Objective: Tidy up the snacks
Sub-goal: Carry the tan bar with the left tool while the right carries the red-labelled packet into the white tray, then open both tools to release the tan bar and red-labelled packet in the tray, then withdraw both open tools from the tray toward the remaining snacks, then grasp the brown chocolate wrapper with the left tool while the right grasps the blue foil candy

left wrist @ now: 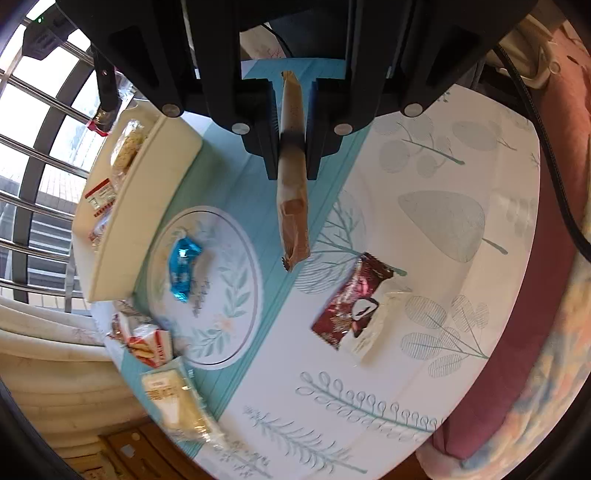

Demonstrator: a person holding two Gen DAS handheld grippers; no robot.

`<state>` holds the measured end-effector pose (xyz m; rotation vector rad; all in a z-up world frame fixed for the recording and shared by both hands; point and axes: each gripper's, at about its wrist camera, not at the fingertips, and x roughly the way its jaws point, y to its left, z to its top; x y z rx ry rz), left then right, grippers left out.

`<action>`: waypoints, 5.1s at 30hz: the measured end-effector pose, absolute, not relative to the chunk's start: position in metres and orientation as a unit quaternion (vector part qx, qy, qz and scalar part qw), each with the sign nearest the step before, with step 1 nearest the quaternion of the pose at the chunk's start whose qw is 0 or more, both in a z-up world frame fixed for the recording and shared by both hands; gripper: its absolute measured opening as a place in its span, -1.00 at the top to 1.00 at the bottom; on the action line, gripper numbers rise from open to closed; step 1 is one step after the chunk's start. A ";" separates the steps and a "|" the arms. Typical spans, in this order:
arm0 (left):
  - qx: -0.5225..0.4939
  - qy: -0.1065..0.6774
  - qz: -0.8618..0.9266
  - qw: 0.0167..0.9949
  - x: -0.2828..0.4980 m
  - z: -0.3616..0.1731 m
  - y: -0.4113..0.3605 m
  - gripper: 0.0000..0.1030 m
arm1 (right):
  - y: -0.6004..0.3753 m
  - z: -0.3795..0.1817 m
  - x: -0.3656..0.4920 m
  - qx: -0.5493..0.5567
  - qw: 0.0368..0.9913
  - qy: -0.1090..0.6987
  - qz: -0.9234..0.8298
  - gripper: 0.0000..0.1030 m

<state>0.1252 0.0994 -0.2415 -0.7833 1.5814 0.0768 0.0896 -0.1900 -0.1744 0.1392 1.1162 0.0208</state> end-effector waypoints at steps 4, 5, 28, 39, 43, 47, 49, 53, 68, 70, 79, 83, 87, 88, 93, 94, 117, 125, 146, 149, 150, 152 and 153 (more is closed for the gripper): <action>-0.355 0.668 0.022 0.653 0.124 -0.218 0.074 0.80 | -0.209 -0.175 0.095 0.050 0.846 0.531 0.019 -0.05; -0.356 0.660 0.016 0.661 0.124 -0.210 0.065 0.80 | -0.214 -0.175 0.096 0.046 0.846 0.531 0.022 -0.05; -0.320 0.554 -0.147 0.754 0.155 -0.152 -0.102 0.79 | -0.294 -0.175 0.115 -0.042 0.855 0.514 0.047 -0.06; -0.250 0.548 -0.204 0.772 0.157 -0.133 -0.145 0.25 | -0.313 -0.179 0.121 -0.021 0.854 0.519 0.031 -0.15; -0.246 0.548 -0.197 0.775 0.154 -0.132 -0.141 0.17 | -0.313 -0.180 0.120 -0.018 0.856 0.517 0.029 -0.24; -0.249 0.547 -0.187 0.777 0.151 -0.133 -0.131 0.17 | -0.307 -0.180 0.120 -0.018 0.854 0.519 0.033 -0.28; -0.249 0.546 -0.182 0.779 0.148 -0.133 -0.124 0.17 | -0.303 -0.181 0.121 -0.017 0.854 0.519 0.037 -0.35; -0.239 0.549 -0.165 0.784 0.141 -0.134 -0.107 0.17 | -0.287 -0.181 0.119 -0.019 0.854 0.519 0.042 -0.37; -0.192 0.522 -0.121 0.822 0.116 -0.127 -0.006 0.17 | -0.198 -0.181 0.105 0.001 0.854 0.516 0.058 -0.38; -0.184 0.522 -0.120 0.824 0.113 -0.129 0.009 0.17 | -0.185 -0.181 0.101 0.006 0.855 0.515 0.059 -0.38; -0.142 0.532 -0.125 0.826 0.105 -0.138 0.062 0.09 | -0.135 -0.188 0.088 0.037 0.859 0.508 0.050 -0.40; -0.121 0.548 -0.134 0.817 0.107 -0.148 0.081 -0.01 | -0.122 -0.194 0.085 0.059 0.861 0.504 0.030 -0.49; -0.095 0.564 -0.136 0.809 0.111 -0.162 0.092 -0.21 | -0.114 -0.201 0.082 0.075 0.868 0.491 0.012 -0.50; -0.091 0.569 -0.135 0.806 0.113 -0.167 0.094 -0.25 | -0.112 -0.202 0.082 0.076 0.870 0.487 0.010 -0.50; -0.089 0.597 -0.114 0.789 0.126 -0.197 0.100 -0.27 | -0.103 -0.216 0.082 0.069 0.879 0.472 0.005 -0.50; -0.093 0.600 -0.110 0.787 0.129 -0.203 0.101 -0.29 | -0.102 -0.219 0.082 0.066 0.881 0.469 0.004 -0.50; -0.159 0.663 -0.046 0.730 0.189 -0.319 0.121 -0.36 | -0.076 -0.302 0.164 0.000 0.899 0.435 -0.046 -0.50; -0.153 0.666 -0.042 0.729 0.194 -0.320 0.119 -0.36 | -0.081 -0.320 0.187 -0.006 0.890 0.453 -0.054 -0.23; -0.181 0.685 -0.006 0.705 0.197 -0.324 0.147 0.52 | -0.075 -0.321 0.187 0.026 0.849 0.525 -0.045 0.28; -0.194 0.688 -0.014 0.699 0.196 -0.325 0.155 0.59 | -0.070 -0.316 0.182 0.028 0.846 0.530 -0.045 0.29; -0.195 0.688 -0.018 0.698 0.195 -0.324 0.156 0.62 | -0.069 -0.315 0.181 0.028 0.846 0.530 -0.045 0.29; -0.196 0.690 -0.029 0.696 0.196 -0.324 0.157 0.67 | -0.064 -0.311 0.177 0.028 0.846 0.530 -0.044 0.29; -0.196 0.691 -0.036 0.695 0.195 -0.323 0.159 0.71 | -0.063 -0.309 0.175 0.029 0.846 0.530 -0.044 0.29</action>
